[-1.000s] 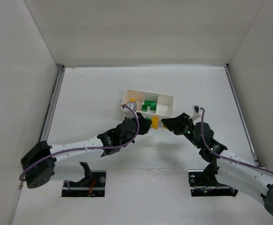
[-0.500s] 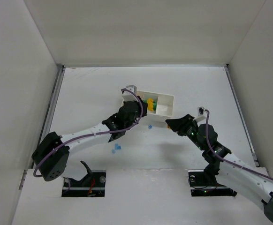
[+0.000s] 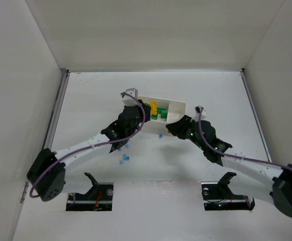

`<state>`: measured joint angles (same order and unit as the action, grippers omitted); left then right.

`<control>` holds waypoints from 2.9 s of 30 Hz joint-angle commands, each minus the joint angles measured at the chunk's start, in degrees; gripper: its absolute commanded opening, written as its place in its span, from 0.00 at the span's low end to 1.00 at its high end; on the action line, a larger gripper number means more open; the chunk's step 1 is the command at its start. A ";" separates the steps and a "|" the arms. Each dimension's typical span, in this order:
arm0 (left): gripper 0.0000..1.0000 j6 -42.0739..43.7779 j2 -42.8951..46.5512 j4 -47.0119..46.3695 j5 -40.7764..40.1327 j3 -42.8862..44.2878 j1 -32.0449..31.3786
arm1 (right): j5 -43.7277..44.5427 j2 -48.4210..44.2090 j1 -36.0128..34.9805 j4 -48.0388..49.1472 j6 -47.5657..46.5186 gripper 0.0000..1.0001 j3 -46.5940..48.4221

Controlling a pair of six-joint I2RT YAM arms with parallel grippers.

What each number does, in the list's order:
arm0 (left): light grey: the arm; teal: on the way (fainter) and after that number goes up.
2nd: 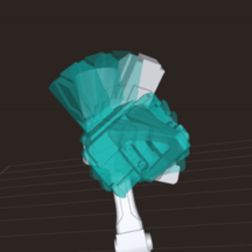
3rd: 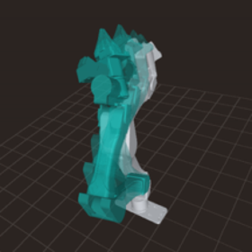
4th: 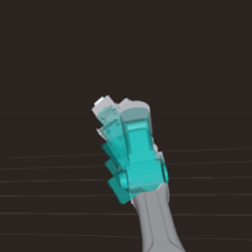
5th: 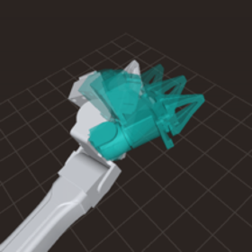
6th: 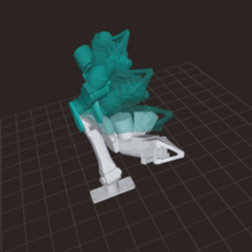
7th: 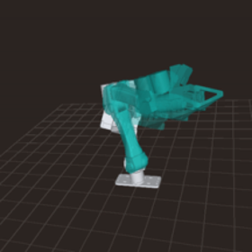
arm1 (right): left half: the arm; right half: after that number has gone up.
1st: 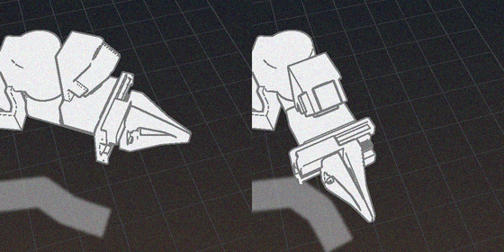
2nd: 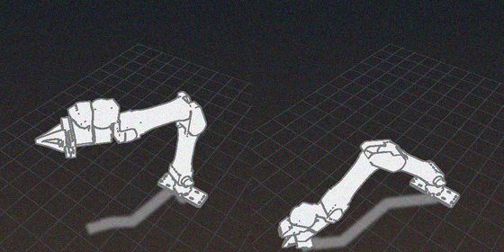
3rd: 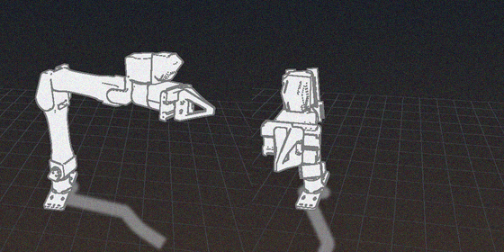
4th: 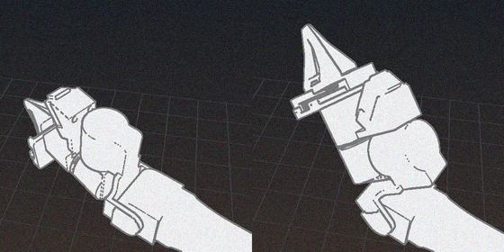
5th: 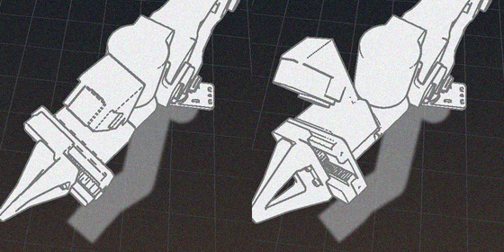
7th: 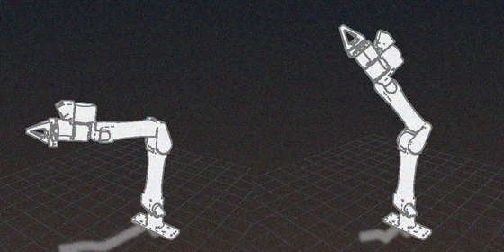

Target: Sort the legos into containers by color

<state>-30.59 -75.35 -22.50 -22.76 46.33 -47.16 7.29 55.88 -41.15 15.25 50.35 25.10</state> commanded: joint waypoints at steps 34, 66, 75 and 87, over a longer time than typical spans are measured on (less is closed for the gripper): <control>0.10 -8.43 32.82 12.39 0.26 -17.50 6.86 | 4.66 45.39 0.59 4.53 -13.87 0.76 43.56; 0.10 -13.97 26.31 7.65 5.98 -14.25 2.99 | -14.67 32.98 -4.86 20.96 2.04 0.58 23.15; 0.10 -13.45 27.54 8.26 5.36 -15.47 3.78 | -11.68 31.84 -4.78 22.90 3.53 0.28 21.40; 0.10 -12.04 32.19 11.25 6.33 -16.97 12.57 | -14.41 27.96 0.67 22.55 3.71 0.25 18.40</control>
<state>-43.29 -44.86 -11.07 -16.29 29.06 -35.38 -6.46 83.94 -40.80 34.72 54.41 42.61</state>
